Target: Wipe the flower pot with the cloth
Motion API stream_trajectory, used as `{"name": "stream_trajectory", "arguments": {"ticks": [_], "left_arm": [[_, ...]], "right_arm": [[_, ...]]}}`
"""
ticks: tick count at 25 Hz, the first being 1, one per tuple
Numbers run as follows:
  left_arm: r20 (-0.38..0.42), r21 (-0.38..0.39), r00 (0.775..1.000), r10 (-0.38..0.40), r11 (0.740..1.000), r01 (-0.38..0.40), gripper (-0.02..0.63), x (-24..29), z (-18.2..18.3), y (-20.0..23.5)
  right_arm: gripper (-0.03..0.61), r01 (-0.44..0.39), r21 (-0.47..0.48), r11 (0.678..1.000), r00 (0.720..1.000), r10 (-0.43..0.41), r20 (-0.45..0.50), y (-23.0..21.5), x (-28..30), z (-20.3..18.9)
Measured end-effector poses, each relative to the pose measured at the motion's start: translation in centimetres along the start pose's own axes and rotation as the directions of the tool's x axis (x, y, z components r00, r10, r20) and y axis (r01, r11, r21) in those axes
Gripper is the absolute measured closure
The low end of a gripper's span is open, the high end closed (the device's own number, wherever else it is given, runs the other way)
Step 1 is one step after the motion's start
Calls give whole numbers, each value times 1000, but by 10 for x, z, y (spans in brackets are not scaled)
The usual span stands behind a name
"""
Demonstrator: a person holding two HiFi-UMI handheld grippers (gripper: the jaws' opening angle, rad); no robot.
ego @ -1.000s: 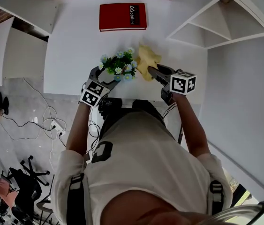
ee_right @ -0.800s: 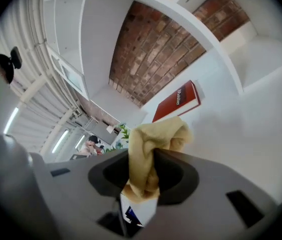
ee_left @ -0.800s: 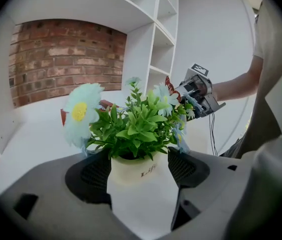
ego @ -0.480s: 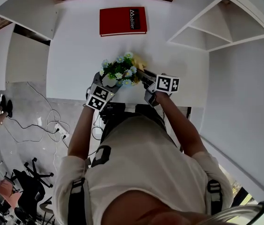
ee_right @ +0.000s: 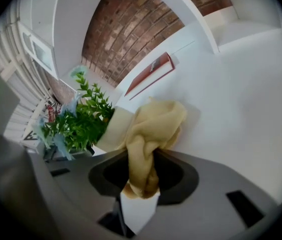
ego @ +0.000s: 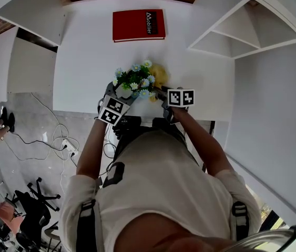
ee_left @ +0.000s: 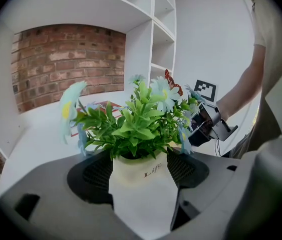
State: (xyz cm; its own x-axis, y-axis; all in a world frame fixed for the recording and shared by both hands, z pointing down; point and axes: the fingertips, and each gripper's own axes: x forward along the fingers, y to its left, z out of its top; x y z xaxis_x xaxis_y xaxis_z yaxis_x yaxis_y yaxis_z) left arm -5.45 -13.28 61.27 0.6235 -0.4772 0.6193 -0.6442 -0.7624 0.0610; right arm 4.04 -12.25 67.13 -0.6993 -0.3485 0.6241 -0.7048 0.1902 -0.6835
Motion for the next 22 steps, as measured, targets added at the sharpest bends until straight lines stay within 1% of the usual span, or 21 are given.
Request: {"name": "stream_trajectory", "arguments": {"ticks": [4,6,8,11,13,15,17,20,22], "left_arm": [[0,-8,1000,6,1000,-6,275,2,-5,0],[-9,-7,1000,1,1000,-1,275,3,-12,-2],[-11,8,1000,-13,1000,13,275,2,-10,-6],[-18,28,999,-37,999,38,275,5,-12,-17],[-15,34,999,-51,998,52,275,4,-12,-24],[-8,32,998,-58,998,58,275,4,-11,-29],[-6,32,998,-63,997,64,275,3,-10,-33],[-15,38,997,-70,997,70,275,3,-10,-35],[-21,38,997,-75,996,76,275,4,-11,-36]], "right_arm": [[443,19,0,1000,1000,-19,-20,-1,-1,1],[442,25,-23,999,999,-26,-31,1,-5,0],[442,10,-57,998,1000,-12,-26,9,-14,1],[440,-47,-101,994,998,51,37,31,-36,14],[440,-58,-121,991,993,70,93,43,-49,28],[439,-39,-123,992,991,54,120,42,-52,33],[439,-17,-106,994,992,30,120,36,-46,29],[439,17,-68,998,995,-11,96,22,-32,13],[439,62,-70,996,997,-58,58,11,-23,-1]]}}
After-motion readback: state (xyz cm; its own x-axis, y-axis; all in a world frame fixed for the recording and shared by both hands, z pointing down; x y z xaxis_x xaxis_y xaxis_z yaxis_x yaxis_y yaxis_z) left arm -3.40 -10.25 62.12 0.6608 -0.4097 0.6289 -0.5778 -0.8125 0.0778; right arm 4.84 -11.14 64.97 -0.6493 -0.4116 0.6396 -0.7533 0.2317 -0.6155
